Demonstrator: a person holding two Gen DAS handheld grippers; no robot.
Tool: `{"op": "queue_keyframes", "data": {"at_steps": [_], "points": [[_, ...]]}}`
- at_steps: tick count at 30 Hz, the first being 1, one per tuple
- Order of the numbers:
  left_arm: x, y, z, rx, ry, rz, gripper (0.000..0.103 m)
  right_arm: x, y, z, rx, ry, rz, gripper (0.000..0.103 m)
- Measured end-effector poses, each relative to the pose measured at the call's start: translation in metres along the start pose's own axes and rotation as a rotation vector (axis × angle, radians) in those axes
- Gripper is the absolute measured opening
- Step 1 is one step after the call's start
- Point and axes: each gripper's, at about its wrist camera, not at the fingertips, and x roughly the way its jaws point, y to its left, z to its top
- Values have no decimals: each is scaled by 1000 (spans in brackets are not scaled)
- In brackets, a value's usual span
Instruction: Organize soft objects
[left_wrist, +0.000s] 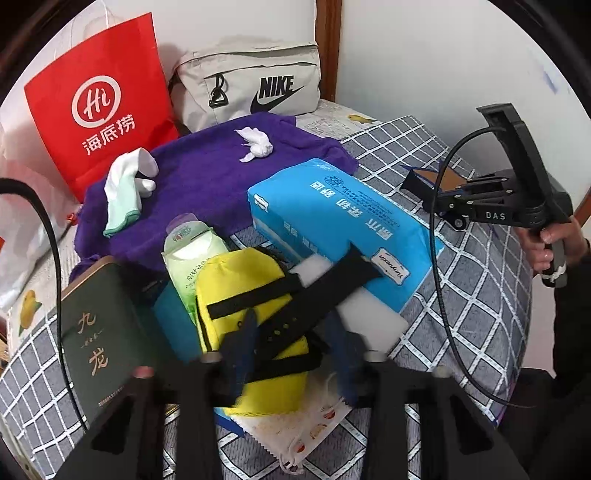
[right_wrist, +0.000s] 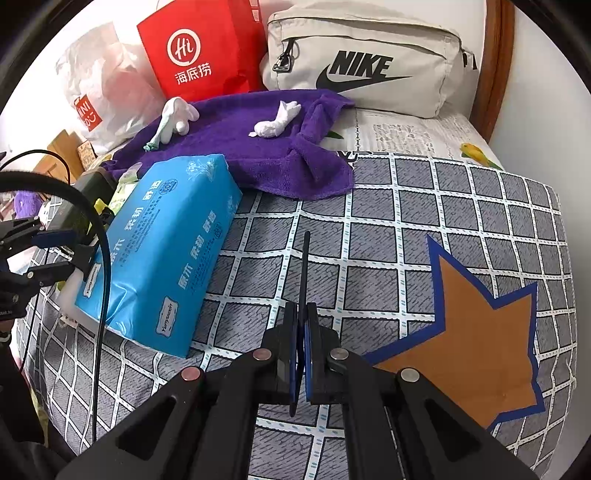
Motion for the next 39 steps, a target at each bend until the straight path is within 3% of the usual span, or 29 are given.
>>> {"op": "queue_keyframes", "data": {"at_steps": [1,8,13,16,21,23,25,27,33,39], "points": [[-1,0,0,-2,-1,-7,12,0,0,0,-2,0,-1,4],[-4,0,-2,-6,1,-18,12,0,1,-1,-6,0,-3,4],[-6,-1,-3,37,-2,40,35,0,1,-1,-11,2,1,4],[-3,-6,-4,84,7,77,43,1,0,-2,-9,4,0,4],[5,-11,-2,123,12,91,48,1,0,-2,-9,6,2,4],[8,-9,0,114,18,95,43,1,0,-2,-7,6,2,4],[10,-5,1,90,26,78,25,0,-1,-2,-9,5,1,4],[9,-1,2,57,32,48,20,-1,-1,-3,-11,7,-2,4],[-2,4,7,9,-8,0,15,0,-2,-4,-6,10,0,4],[17,6,13,-4,31,31,14,1,1,-3,-11,5,6,4]]}}
